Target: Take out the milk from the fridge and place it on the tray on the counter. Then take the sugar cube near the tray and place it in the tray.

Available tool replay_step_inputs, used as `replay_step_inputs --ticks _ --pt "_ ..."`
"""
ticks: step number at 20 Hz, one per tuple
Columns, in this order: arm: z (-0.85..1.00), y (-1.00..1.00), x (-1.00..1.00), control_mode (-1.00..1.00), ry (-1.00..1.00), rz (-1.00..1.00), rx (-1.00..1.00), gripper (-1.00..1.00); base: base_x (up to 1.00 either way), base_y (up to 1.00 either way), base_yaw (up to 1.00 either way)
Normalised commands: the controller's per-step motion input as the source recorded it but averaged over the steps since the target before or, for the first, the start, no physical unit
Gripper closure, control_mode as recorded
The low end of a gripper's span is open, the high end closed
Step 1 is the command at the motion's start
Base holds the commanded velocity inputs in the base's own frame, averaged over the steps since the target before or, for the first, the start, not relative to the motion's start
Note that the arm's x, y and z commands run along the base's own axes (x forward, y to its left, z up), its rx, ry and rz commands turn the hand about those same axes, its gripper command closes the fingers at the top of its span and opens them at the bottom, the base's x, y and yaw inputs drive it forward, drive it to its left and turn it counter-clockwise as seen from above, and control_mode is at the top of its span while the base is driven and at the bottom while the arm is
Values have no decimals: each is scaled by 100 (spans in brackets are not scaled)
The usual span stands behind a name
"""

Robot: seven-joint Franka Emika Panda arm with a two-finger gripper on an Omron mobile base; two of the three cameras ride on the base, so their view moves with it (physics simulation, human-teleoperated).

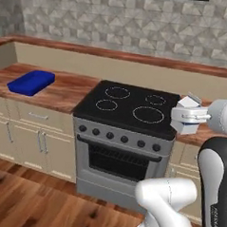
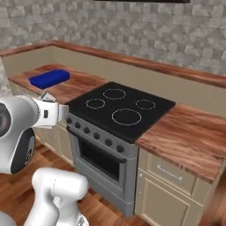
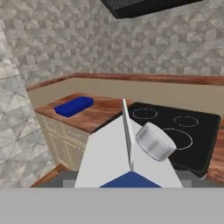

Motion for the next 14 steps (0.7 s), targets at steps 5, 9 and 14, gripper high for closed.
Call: replay_step_inputs --ticks 5,9,14 --pt "0 0 0 100 0 0 0 100 49 100 -42" --pt "0 0 0 100 0 0 0 100 17 100 -25" --pt "0 0 0 100 0 0 0 100 10 100 -33"
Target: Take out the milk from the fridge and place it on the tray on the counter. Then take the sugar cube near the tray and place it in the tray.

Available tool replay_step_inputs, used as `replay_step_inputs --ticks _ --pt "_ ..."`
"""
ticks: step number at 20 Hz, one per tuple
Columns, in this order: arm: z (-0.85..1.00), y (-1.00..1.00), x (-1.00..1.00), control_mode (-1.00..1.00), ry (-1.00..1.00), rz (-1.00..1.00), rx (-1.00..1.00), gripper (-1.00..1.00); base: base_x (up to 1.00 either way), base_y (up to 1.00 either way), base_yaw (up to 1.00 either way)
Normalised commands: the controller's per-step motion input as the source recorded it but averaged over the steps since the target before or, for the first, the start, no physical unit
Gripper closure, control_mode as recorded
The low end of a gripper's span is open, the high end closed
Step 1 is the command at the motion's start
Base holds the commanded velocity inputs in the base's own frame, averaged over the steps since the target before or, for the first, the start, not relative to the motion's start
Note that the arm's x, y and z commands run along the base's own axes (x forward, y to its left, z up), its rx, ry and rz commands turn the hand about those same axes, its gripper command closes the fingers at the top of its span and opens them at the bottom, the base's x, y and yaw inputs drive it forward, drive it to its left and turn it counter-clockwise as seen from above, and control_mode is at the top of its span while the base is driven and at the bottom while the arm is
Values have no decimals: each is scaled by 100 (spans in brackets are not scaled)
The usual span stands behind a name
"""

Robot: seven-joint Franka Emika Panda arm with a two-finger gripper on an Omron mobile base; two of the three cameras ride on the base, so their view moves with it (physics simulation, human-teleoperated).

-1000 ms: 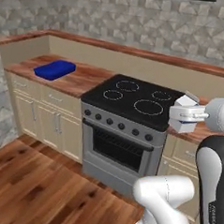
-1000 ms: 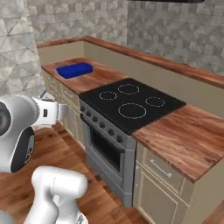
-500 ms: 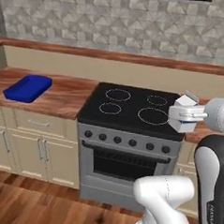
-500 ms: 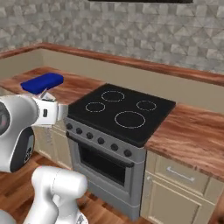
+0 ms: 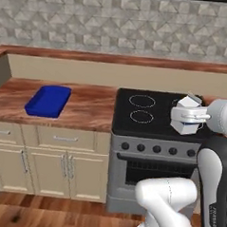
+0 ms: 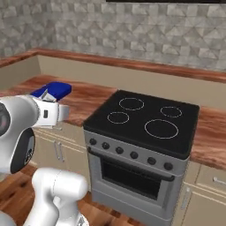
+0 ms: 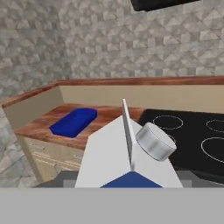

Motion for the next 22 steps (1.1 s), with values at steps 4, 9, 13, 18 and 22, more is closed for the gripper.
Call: replay_step_inputs --ticks 4,9,13,18,22 --pt "0 0 0 100 0 0 0 100 8 100 -43" --pt "0 0 0 100 0 0 0 100 1 100 -48" --pt "0 0 0 100 0 0 0 100 0 100 -42" --pt "0 0 0 100 0 0 0 100 -3 100 -31" --pt "0 0 0 100 0 0 0 100 17 65 -8"
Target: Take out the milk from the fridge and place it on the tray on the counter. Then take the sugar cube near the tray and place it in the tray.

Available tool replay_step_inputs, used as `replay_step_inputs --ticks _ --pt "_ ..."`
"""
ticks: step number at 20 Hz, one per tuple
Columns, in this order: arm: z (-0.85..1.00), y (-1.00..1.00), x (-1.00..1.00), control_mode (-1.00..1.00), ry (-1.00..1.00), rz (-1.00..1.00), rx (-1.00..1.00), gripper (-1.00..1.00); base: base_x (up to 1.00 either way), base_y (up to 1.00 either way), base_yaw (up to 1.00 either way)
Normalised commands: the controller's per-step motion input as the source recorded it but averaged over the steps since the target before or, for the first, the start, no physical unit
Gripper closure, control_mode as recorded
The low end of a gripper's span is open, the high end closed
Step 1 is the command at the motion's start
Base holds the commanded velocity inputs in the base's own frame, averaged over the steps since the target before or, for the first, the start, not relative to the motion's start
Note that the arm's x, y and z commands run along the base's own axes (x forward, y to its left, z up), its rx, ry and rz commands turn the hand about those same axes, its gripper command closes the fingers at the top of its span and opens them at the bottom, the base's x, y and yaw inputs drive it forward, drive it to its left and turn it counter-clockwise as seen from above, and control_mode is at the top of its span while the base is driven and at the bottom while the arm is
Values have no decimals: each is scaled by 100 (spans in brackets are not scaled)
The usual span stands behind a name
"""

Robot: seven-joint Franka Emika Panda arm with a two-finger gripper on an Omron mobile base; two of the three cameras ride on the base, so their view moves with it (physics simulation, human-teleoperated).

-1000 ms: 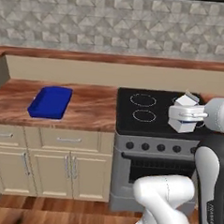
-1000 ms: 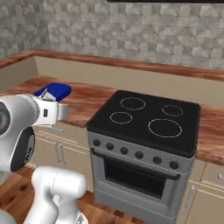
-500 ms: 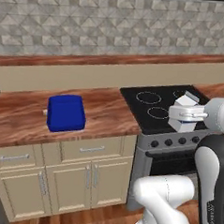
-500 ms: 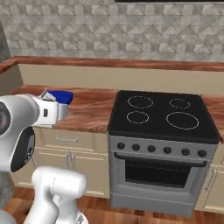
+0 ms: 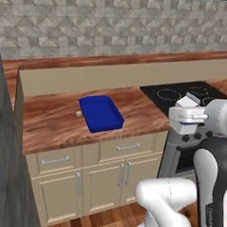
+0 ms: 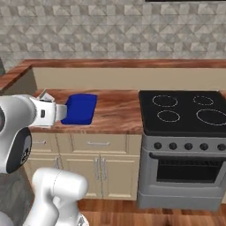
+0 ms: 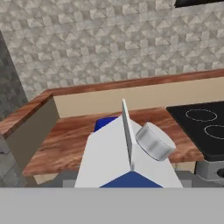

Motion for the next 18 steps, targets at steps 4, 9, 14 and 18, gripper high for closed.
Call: replay_step_inputs --ticks 4,9,14,18 --pt "0 0 0 100 0 0 0 100 67 -3 2" --pt "0 0 0 100 0 0 0 100 82 0 9" --pt "0 0 0 100 0 0 0 100 56 20 15" --pt "0 0 0 100 0 0 0 100 20 0 34"
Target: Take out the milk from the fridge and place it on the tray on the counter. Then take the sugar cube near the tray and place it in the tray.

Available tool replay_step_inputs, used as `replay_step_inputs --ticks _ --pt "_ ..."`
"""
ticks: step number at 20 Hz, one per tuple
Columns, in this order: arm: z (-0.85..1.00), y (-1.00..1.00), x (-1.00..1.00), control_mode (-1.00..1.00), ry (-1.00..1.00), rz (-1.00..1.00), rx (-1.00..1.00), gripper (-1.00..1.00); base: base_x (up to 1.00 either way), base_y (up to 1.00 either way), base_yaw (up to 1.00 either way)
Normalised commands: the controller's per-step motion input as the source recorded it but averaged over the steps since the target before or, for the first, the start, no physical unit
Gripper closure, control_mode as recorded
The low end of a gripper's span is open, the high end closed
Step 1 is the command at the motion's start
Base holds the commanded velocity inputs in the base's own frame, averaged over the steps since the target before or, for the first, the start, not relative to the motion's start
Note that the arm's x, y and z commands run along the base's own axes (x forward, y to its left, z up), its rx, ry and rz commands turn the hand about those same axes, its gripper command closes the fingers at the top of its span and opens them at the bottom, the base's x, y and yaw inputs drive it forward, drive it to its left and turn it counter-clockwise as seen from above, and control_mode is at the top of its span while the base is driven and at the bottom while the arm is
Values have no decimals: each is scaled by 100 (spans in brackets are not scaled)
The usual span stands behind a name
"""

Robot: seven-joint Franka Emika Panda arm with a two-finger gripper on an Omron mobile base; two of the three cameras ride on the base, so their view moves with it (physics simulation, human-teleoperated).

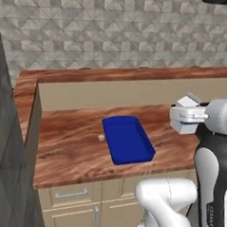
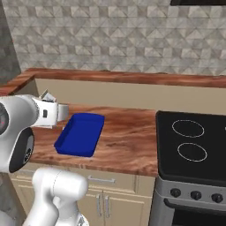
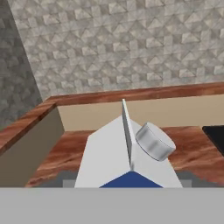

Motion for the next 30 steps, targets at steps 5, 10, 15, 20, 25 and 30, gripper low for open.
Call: replay_step_inputs --ticks 5,10,15,20,25,30 --pt "0 0 0 100 0 0 0 100 11 16 39" --pt "0 0 0 100 0 0 0 100 19 1 22" --pt "0 0 0 100 0 0 0 100 20 26 -6" --pt "0 0 0 100 0 0 0 100 17 86 -37" --pt "0 0 0 100 0 0 0 100 0 17 -26" --pt "0 0 0 100 0 0 0 100 0 -46 -10"
